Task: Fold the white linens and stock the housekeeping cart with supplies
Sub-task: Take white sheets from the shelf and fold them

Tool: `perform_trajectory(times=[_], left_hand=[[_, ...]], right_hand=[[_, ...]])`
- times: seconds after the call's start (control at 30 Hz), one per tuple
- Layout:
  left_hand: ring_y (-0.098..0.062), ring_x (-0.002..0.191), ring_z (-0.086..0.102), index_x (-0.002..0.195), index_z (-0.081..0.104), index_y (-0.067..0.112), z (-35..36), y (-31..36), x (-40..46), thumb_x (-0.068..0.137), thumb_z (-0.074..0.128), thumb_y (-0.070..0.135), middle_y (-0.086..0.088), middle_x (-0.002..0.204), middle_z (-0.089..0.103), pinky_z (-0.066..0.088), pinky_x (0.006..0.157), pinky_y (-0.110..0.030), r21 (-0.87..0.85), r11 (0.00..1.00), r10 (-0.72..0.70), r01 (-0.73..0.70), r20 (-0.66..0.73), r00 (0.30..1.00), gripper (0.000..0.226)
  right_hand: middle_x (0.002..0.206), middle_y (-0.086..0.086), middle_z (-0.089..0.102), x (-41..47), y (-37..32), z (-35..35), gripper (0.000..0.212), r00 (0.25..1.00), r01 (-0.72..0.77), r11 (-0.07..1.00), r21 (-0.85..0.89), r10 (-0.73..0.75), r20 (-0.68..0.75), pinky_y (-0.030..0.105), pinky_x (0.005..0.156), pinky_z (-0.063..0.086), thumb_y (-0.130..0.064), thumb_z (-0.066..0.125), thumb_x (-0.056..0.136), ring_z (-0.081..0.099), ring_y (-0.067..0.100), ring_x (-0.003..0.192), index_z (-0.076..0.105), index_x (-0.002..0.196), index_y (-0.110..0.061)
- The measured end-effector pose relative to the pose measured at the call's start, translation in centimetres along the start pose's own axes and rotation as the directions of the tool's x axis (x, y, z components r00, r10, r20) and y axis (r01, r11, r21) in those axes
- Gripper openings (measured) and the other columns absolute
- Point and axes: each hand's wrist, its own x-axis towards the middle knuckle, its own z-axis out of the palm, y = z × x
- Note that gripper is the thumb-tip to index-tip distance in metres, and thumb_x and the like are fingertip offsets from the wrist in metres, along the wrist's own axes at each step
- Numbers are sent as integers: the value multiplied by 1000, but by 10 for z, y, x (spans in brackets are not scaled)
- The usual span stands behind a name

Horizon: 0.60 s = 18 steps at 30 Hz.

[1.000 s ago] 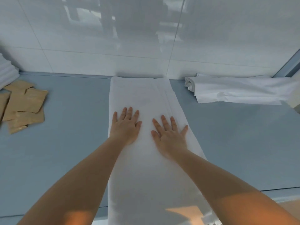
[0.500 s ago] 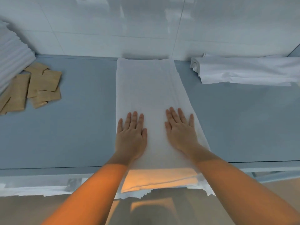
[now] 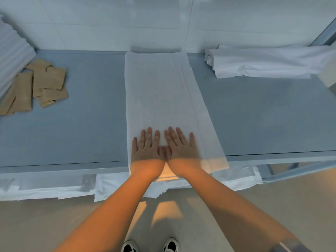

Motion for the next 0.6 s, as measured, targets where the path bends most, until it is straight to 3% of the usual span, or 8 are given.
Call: perform_trajectory(times=[0.13, 0.27, 0.37, 0.43, 0.47, 0.53, 0.6], left_hand=[[-14, 146, -15, 151, -8, 31, -2, -7, 3, 98, 7, 44, 6, 159, -13, -13, 117, -39, 79, 996, 33, -34, 21, 999, 57], [-12, 145, -18, 151, -11, 32, -15, -19, 5, 97, 8, 52, 5, 159, -17, -14, 117, -37, 77, 991, 101, -111, 121, 987, 60], [-19, 145, -20, 151, -11, 27, -21, -24, -19, 83, 12, 78, -1, 156, -20, -14, 117, -42, 60, 979, 179, -194, 195, 964, 88], [-33, 146, -14, 152, -6, 20, -16, -23, -47, 67, 25, 91, -16, 156, -14, -8, 116, -53, 148, 946, 257, -288, 200, 946, 115], [-41, 145, -2, 152, 5, 16, -14, -21, -58, 61, 45, 89, -25, 156, -1, 2, 115, -60, 214, 923, 278, -320, 204, 939, 124], [-49, 136, 31, 145, 33, 7, -10, -14, -68, 42, 86, 57, -33, 145, 32, 27, 106, -66, 290, 911, 248, -293, 183, 951, 127], [-49, 124, 46, 136, 49, 3, -10, -6, -66, 35, 93, 19, -34, 134, 47, 40, 95, -67, 346, 905, 220, -246, 114, 969, 111]], right_hand=[[160, -14, -2, -7, 48, -7, 56, 995, -89, 996, -20, 88, -49, 44, 117, -10, -44, 14, 100, -5, 8, 147, 3, 153, -30], [155, -23, -17, -16, 86, -16, 56, 979, -192, 981, 10, 190, 69, 51, 117, -7, -48, 6, 99, -13, 7, 146, -8, 151, -34], [157, -13, -20, -15, 83, -27, 59, 973, -189, 971, -144, 204, 103, 56, 112, -15, -48, 5, 100, -16, 11, 146, -11, 152, -25], [159, -2, -16, -27, 63, -25, 68, 994, -48, 983, -175, 65, 92, 56, 109, -19, -53, 16, 99, -14, 17, 147, -5, 153, -17], [159, 2, -13, -39, 49, -21, 78, 994, 76, 987, -145, -64, 88, 56, 110, -18, -61, 23, 95, -10, 20, 148, 0, 153, -14], [160, 8, -1, -67, 20, -7, 98, 963, 265, 955, -131, -255, 90, 60, 115, -6, -72, 40, 82, 0, 30, 148, 13, 153, -10], [157, 15, 21, -82, 1, 4, 100, 970, 242, 942, -233, -236, 53, 60, 114, 16, -59, 64, 72, 15, 37, 145, 28, 149, -6]])
